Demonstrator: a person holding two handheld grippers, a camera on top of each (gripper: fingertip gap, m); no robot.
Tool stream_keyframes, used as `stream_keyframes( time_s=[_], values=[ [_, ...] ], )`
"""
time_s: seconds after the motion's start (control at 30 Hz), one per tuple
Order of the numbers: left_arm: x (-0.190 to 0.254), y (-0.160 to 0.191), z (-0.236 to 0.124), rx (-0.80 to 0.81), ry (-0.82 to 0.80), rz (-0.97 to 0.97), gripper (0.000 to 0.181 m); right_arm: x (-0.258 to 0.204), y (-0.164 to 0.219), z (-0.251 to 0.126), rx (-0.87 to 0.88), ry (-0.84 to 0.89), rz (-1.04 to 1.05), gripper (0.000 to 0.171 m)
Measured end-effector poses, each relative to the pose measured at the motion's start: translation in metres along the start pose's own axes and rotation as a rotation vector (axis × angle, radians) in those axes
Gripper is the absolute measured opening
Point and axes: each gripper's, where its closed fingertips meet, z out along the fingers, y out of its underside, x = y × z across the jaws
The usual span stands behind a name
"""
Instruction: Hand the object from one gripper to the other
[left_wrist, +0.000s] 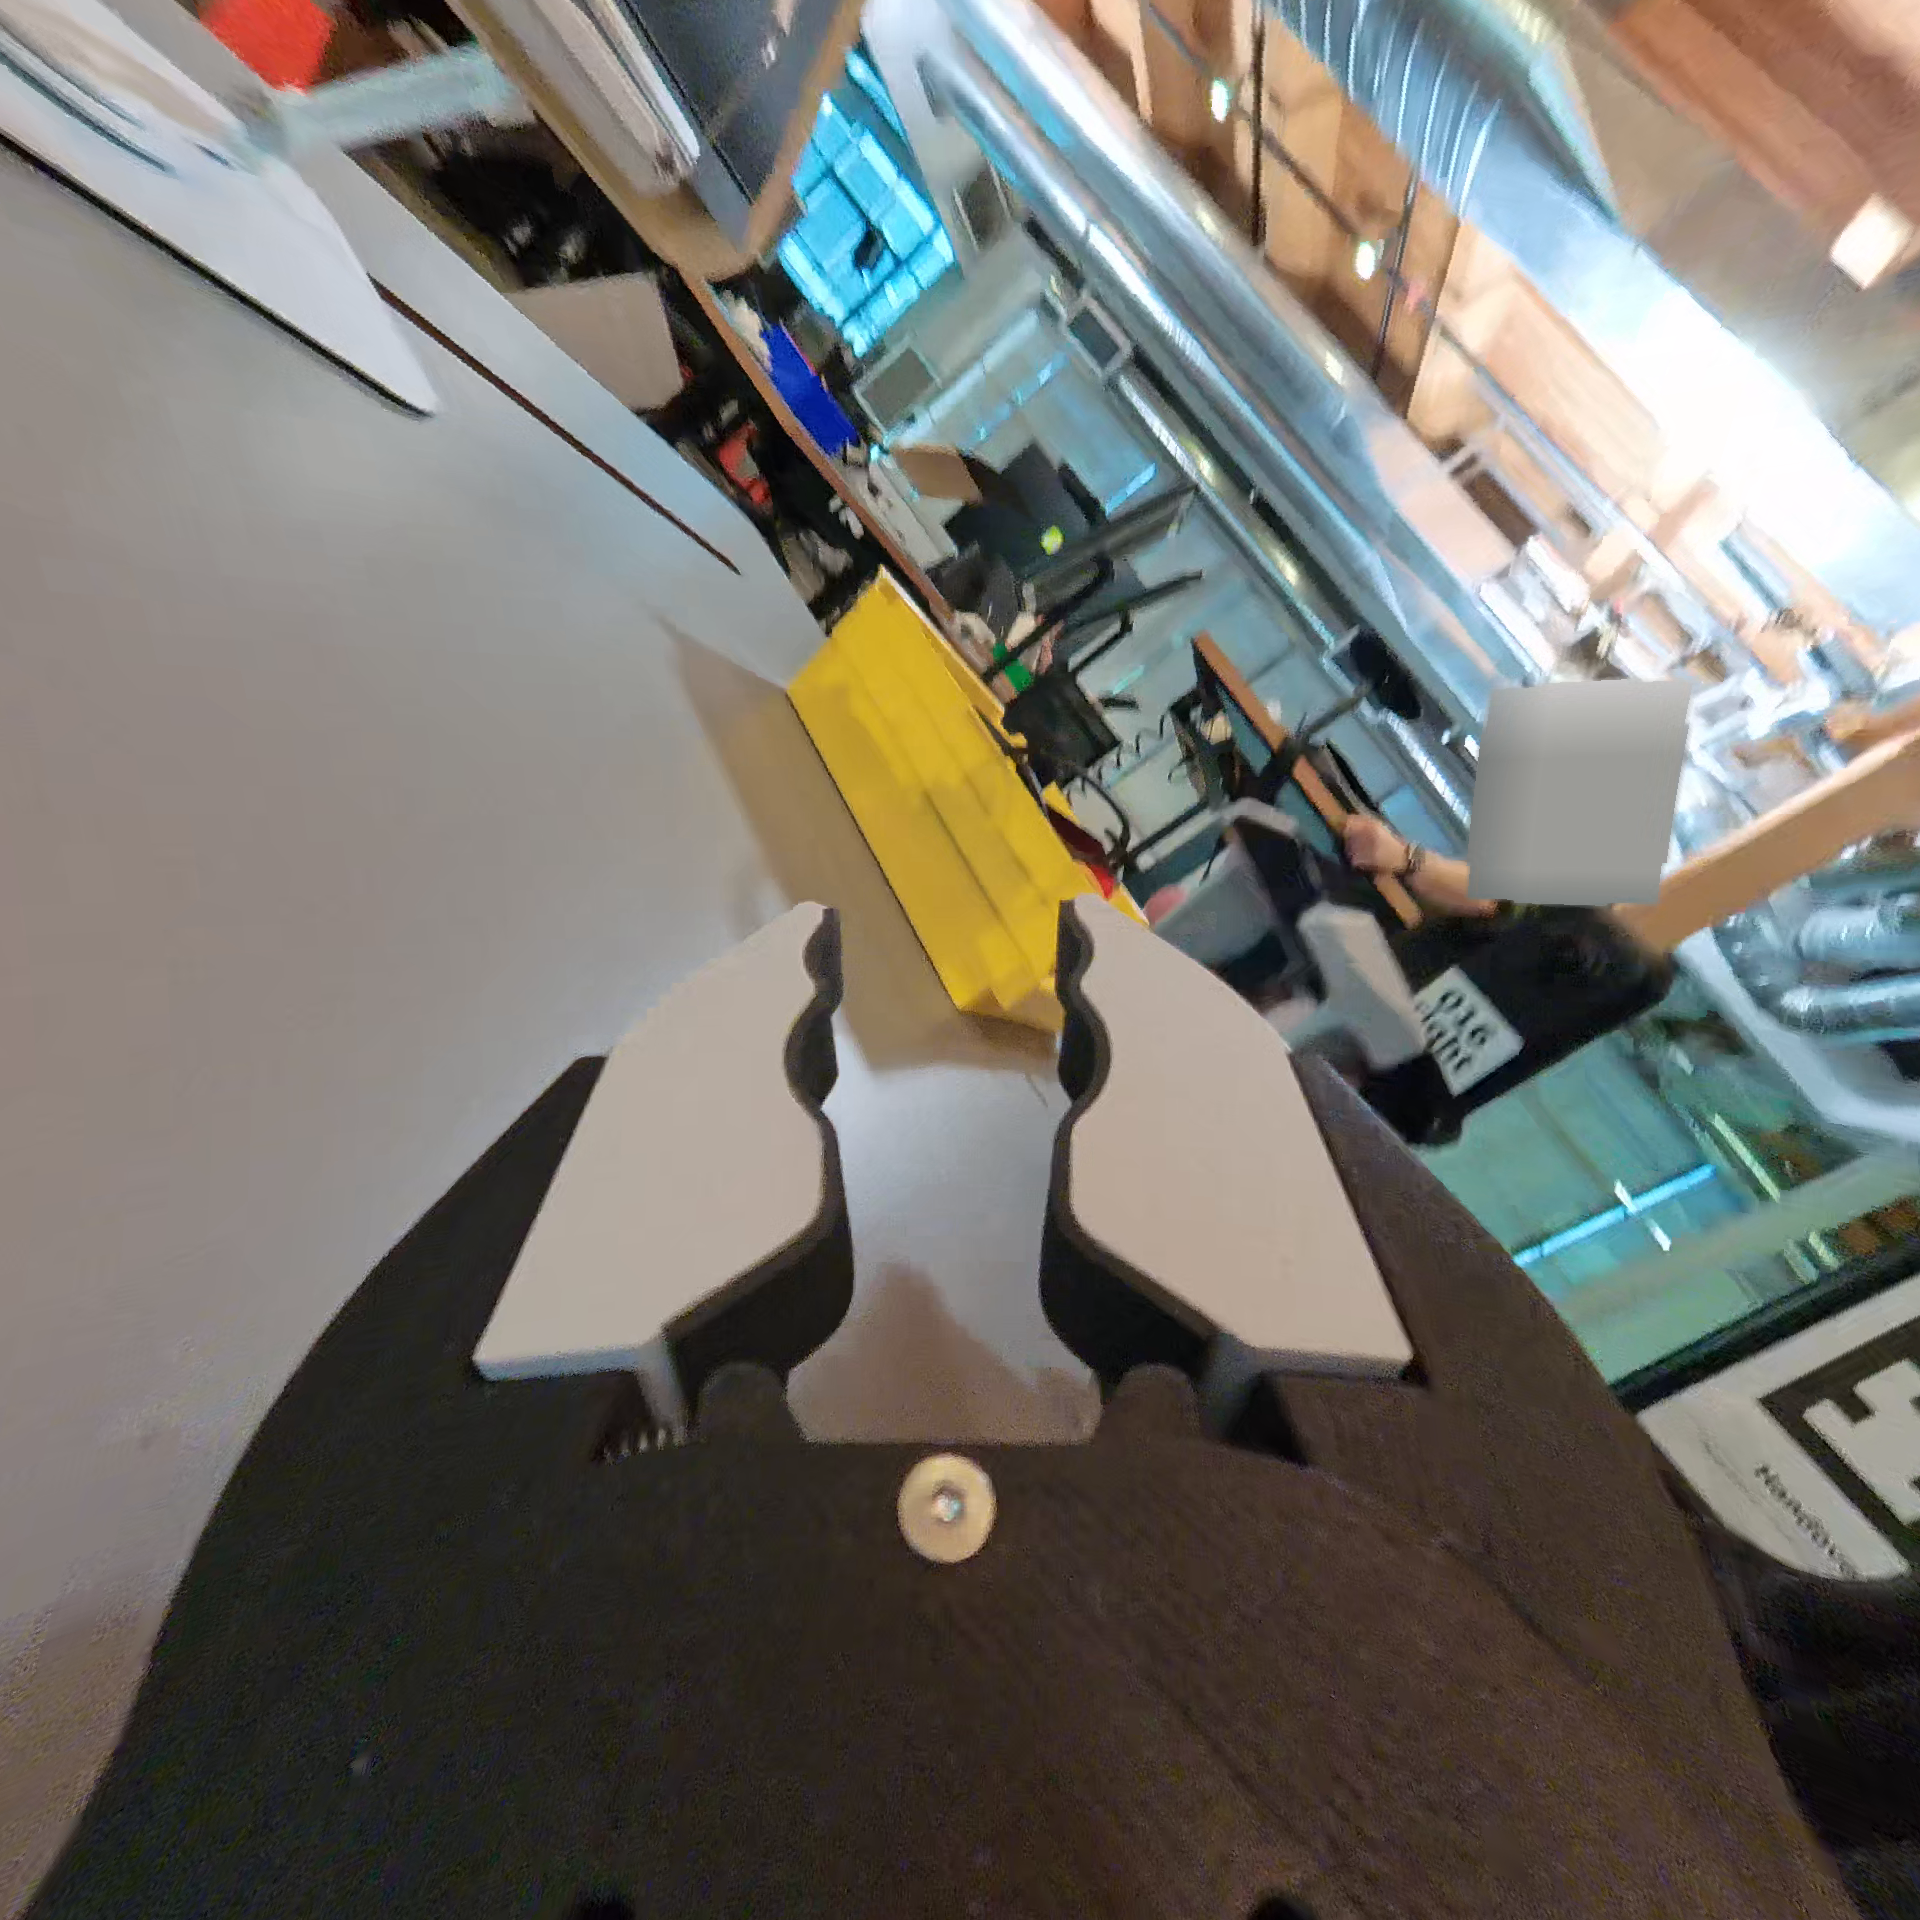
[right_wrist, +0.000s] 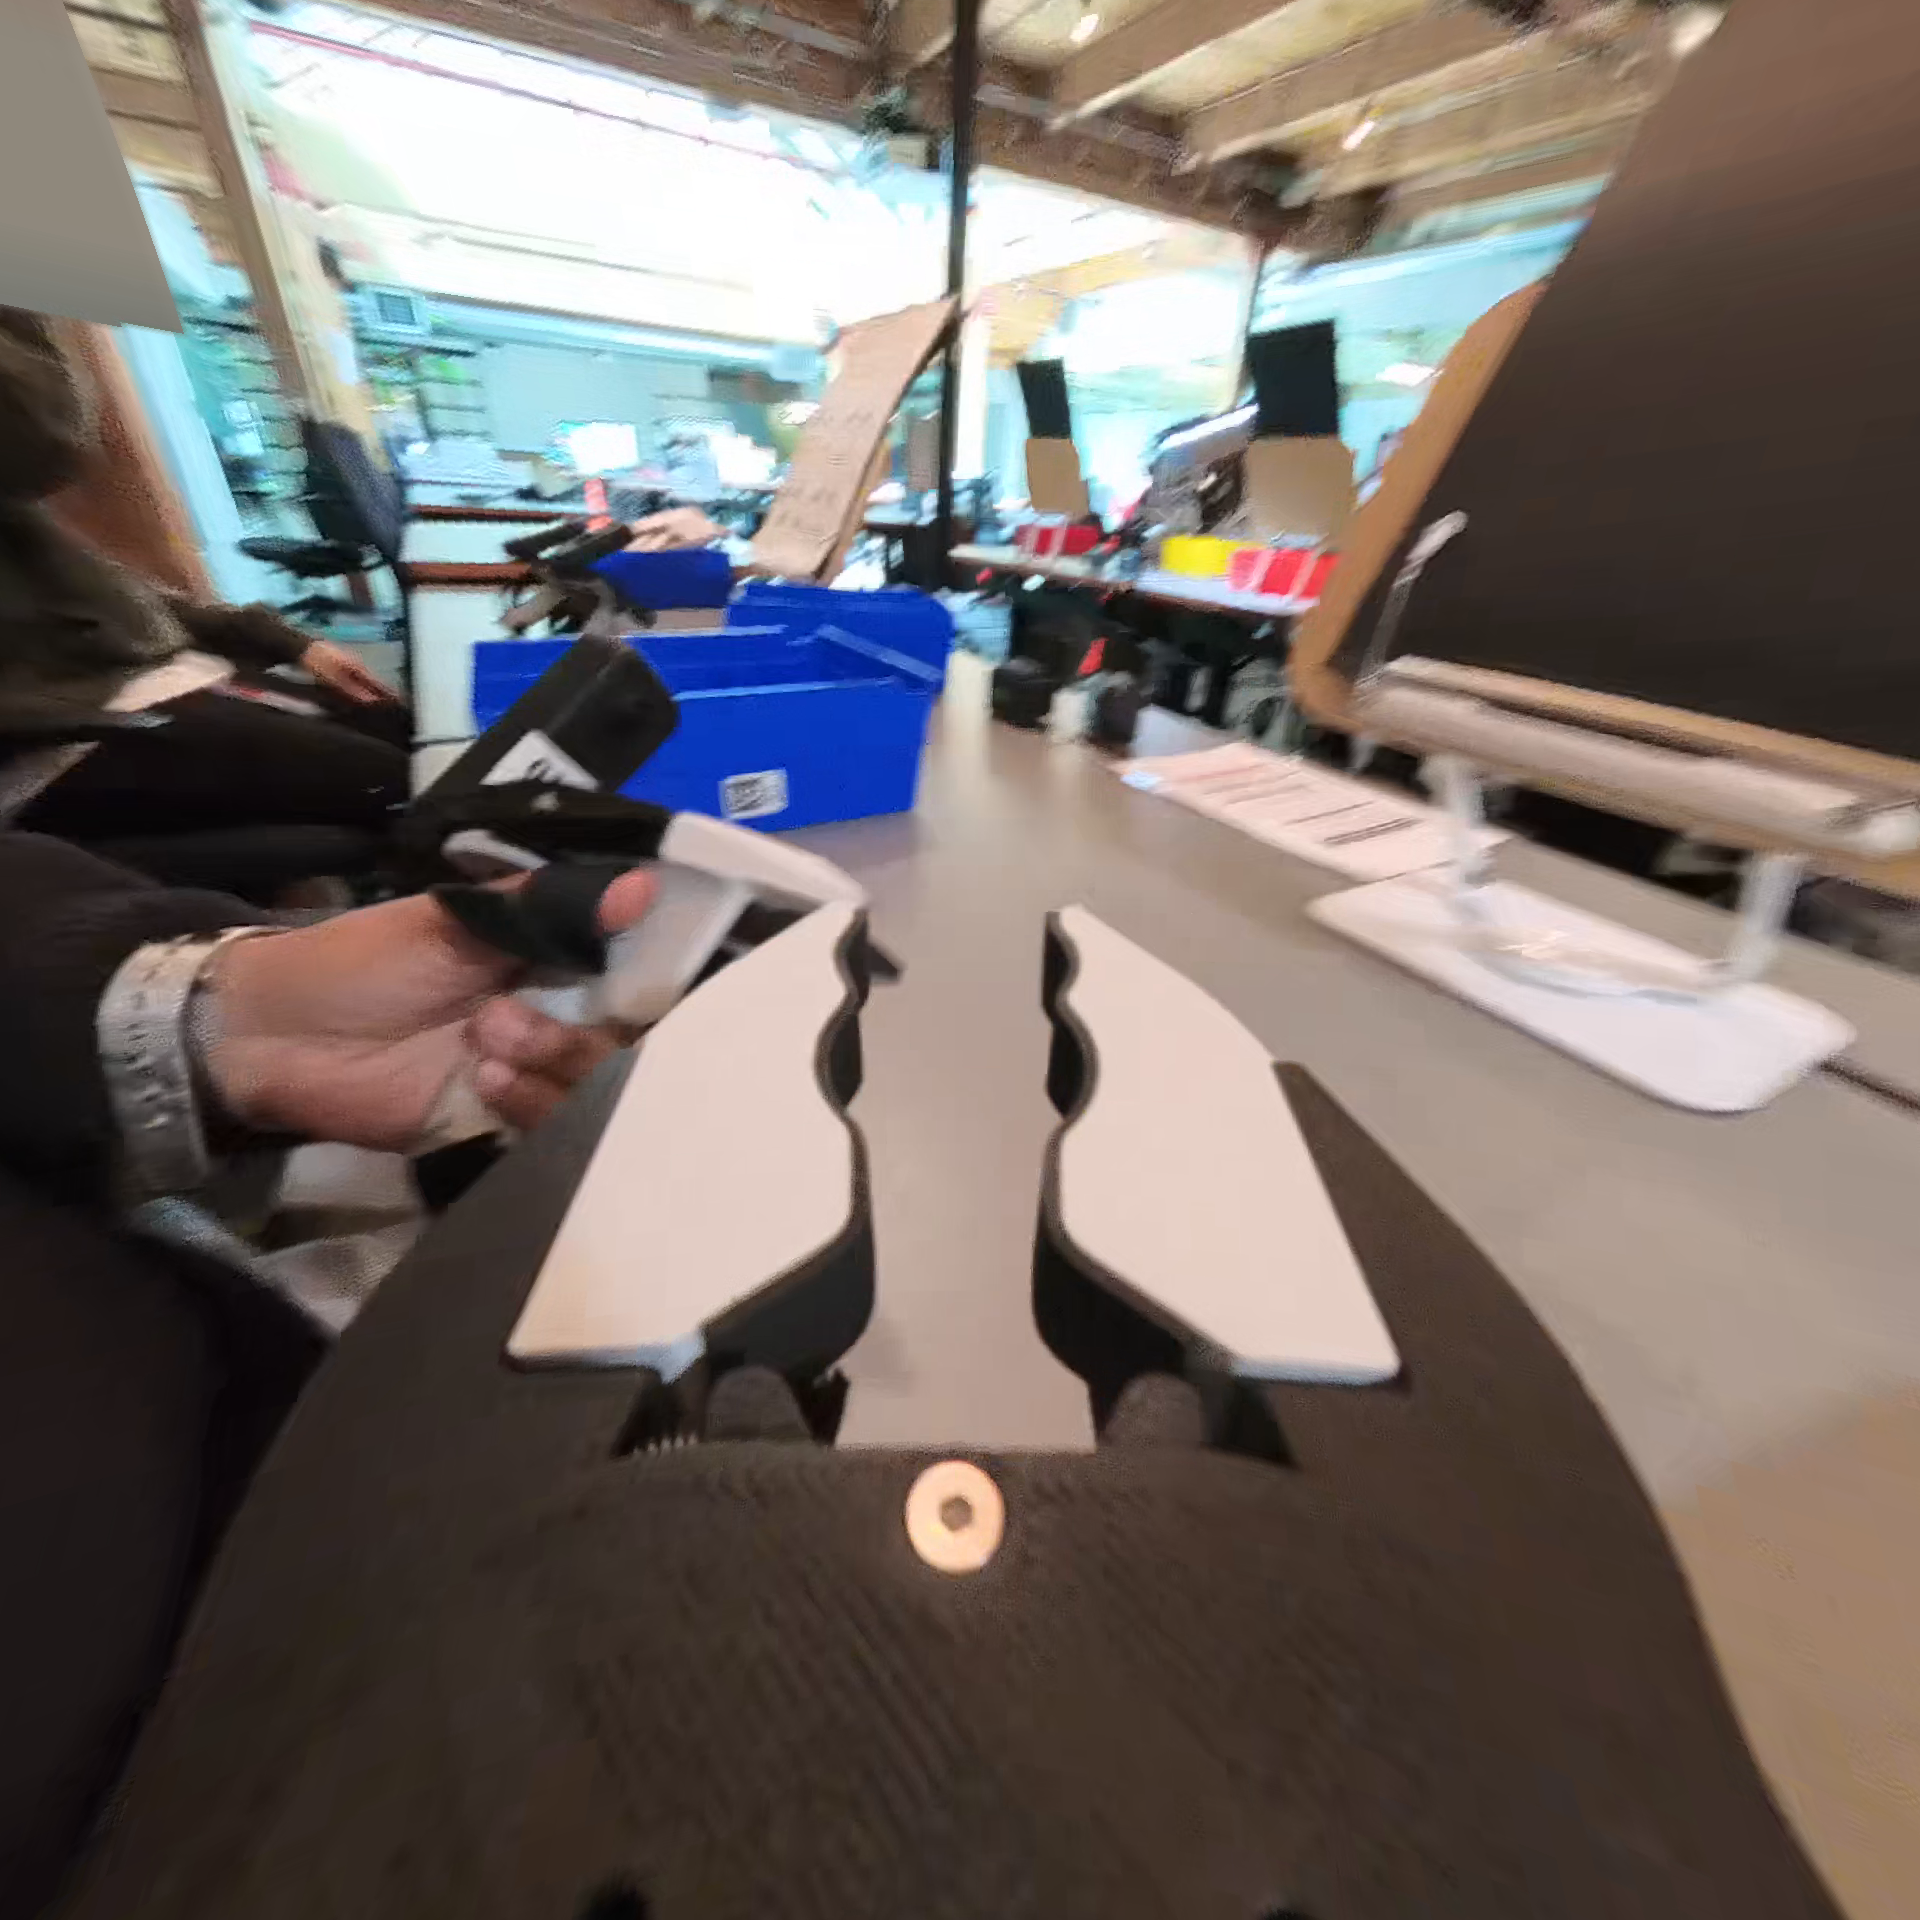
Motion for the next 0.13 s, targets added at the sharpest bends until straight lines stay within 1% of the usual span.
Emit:
stream_keyframes(
  time_s=[0.07,0.13],
  values=[
    [-0.002,-0.003,-0.007,0.034,-0.012,0.001,0.033,-0.024,0.019,0.017,-0.084,-0.069,0.015,0.021],
    [-0.010,-0.005,-0.012,0.014,-0.050,0.088,0.027,-0.035,0.032,0.026,-0.155,-0.074,-0.038,0.002]
  ],
)
